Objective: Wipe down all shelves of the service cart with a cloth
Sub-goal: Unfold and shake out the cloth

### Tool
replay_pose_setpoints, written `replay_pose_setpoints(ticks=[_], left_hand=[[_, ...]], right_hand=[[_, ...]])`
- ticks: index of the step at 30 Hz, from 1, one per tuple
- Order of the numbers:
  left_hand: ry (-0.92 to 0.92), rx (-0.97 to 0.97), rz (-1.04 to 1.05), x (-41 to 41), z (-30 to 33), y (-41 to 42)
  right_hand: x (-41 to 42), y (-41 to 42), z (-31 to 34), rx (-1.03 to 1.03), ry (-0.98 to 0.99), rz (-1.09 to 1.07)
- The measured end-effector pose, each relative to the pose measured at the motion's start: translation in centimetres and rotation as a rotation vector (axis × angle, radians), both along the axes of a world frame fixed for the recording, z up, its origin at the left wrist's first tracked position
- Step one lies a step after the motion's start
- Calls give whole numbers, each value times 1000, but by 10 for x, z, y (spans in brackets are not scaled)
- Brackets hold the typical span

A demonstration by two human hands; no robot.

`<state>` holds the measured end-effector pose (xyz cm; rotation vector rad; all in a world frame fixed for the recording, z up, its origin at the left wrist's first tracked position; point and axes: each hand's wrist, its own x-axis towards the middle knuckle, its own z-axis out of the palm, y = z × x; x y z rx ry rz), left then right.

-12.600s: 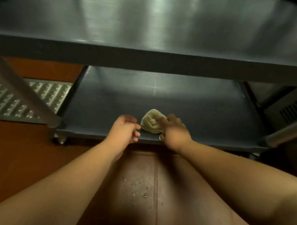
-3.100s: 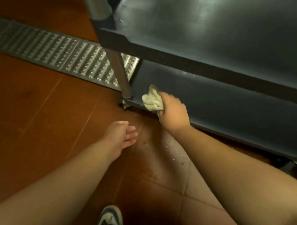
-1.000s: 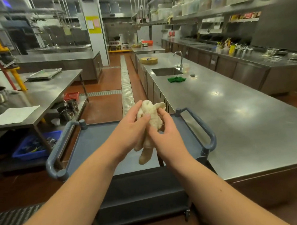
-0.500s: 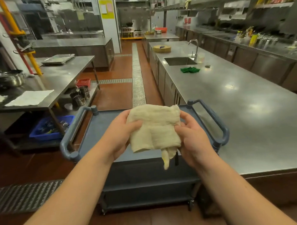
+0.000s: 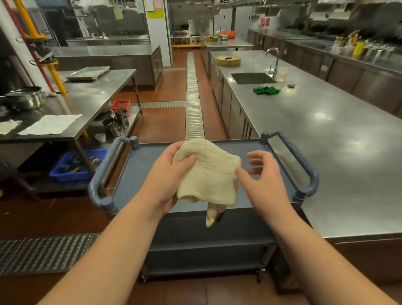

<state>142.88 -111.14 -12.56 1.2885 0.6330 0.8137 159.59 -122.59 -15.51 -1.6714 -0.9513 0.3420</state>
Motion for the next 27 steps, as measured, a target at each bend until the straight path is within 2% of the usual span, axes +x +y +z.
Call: replay_pose_setpoints(ticks=[1,4,7,11,13,18,22,25,27], left_hand=[[-17,-51,27,3,-1,2],[-49,-174,110,9,-2,6],[12,-218,81,15,-2,3],[-21,-447,-12,21,-5,-5],[-27,-446,-109,20,-9,-7],[134,-214,-179,15,-22,-15],[342,35,-112,9,-20,-17],[562,225,7,1,-19,-15],[635,305,54,-4,-22,-14]], right_hand=[[-2,-2,-1,34,-135,27],[-12,-8,-8,14,-492,299],[-22,-6,-18,-49,-544,340],[-31,0,-21,-93,-384,331],[-27,0,-21,-106,-320,328],[-5,-6,-17,11,103,300],[30,-6,-8,94,383,75],[64,-10,-1,90,405,-40],[80,-12,1,55,376,-43]])
